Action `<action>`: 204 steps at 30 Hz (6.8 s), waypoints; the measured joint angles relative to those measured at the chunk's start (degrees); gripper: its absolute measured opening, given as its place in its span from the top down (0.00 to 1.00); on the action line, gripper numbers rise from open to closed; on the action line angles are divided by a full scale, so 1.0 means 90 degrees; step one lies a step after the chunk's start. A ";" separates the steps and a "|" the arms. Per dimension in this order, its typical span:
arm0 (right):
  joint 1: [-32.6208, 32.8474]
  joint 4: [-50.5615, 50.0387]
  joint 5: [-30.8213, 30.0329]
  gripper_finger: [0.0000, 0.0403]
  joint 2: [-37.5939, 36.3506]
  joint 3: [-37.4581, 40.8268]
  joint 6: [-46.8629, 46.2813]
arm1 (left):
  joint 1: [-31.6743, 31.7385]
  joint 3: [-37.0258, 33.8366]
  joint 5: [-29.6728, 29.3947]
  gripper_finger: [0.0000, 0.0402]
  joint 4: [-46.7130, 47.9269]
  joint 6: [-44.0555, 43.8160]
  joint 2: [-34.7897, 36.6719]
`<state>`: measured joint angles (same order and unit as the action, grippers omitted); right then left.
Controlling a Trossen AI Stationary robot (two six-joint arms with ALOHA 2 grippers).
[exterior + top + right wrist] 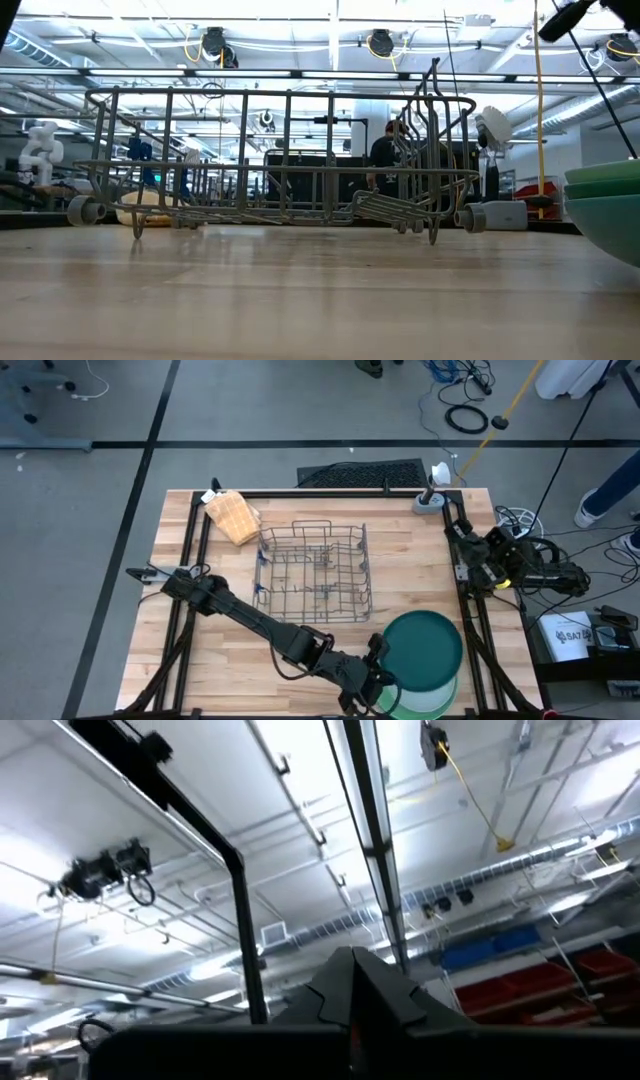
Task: Sort dishes
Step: Put the green plate in the dish rack
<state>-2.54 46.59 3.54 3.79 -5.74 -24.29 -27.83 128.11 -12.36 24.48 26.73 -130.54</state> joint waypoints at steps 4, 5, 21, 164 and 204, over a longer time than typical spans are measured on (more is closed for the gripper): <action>0.0000 -0.0258 0.0289 1.00 0.0000 -0.0284 0.0180 | -0.0008 0.0000 -0.0191 1.00 -0.0067 -0.0111 0.0145; 0.0001 -0.0377 0.0327 1.00 0.0000 -0.0347 0.0240 | -0.0027 0.0000 -0.0277 1.00 -0.0091 -0.0136 0.0181; 0.0001 -0.1116 0.0495 1.00 0.0000 -0.0558 0.0323 | -0.0314 0.0000 -0.1446 1.00 0.0225 -0.0616 0.0467; 0.0001 -0.2066 0.0278 1.00 0.0002 -0.0558 0.0493 | 0.1489 -1.0435 -0.2467 1.00 -1.2494 -0.6925 0.3366; -0.0001 -0.2122 0.0280 1.00 0.0000 -0.0556 0.0415 | 0.1115 -1.0739 -0.3167 0.68 -1.1258 -0.7235 0.3364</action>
<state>-2.55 27.49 6.07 3.79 -10.74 -20.56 -17.79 31.46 -40.86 -76.84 -38.39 -100.27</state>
